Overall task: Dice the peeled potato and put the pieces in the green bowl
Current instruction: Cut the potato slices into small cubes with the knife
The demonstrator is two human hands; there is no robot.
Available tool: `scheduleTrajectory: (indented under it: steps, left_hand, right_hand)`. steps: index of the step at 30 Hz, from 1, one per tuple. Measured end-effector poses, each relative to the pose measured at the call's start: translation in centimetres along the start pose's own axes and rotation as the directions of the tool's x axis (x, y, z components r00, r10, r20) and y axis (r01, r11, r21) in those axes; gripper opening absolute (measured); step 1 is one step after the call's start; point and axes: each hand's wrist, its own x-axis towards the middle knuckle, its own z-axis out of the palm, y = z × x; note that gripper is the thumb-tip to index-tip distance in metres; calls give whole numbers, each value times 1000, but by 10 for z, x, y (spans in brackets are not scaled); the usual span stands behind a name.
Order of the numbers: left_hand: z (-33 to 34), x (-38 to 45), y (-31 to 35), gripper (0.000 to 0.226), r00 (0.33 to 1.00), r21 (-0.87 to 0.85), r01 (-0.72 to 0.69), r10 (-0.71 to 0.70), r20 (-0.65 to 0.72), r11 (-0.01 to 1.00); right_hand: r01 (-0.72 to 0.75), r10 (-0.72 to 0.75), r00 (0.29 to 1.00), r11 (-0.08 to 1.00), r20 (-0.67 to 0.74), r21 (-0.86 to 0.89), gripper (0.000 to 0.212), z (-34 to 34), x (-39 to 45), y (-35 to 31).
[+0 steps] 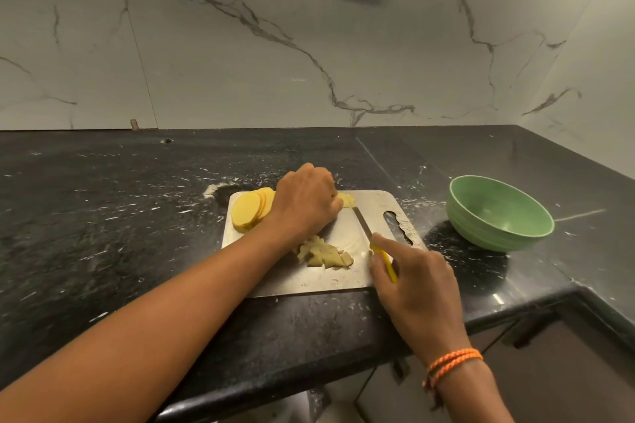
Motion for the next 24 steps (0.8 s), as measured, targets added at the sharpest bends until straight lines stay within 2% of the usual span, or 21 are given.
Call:
scheduleTrajectory:
  steps: [4, 7, 10, 14, 20, 24]
  left_hand:
    - [-2, -1, -4, 31, 1000, -31, -14, 15, 26, 999]
    - [0, -2, -4, 31, 1000, -39, -12, 13, 23, 999]
    - [4, 0, -4, 30, 999, -58, 8, -6, 33, 998]
    - [6, 3, -2, 31, 999, -52, 25, -23, 38, 998]
    - [8, 4, -1, 30, 998, -30, 57, -57, 13, 998]
    - [3, 6, -7, 26, 997, -67, 71, -68, 40, 995]
  right_hand:
    - [15, -16, 993, 1000, -116, -15, 36, 9, 21, -2]
    - [14, -17, 998, 999, -54, -51, 35, 24, 42, -7]
    - [38, -33, 998, 995, 52, -95, 21, 34, 52, -11]
    - [70, -61, 995, 991, 76, -111, 15, 30, 46, -9]
    - [33, -32, 999, 999, 37, -17, 28, 12, 8, -4]
    - [29, -27, 998, 999, -49, 42, 35, 6, 6, -3]
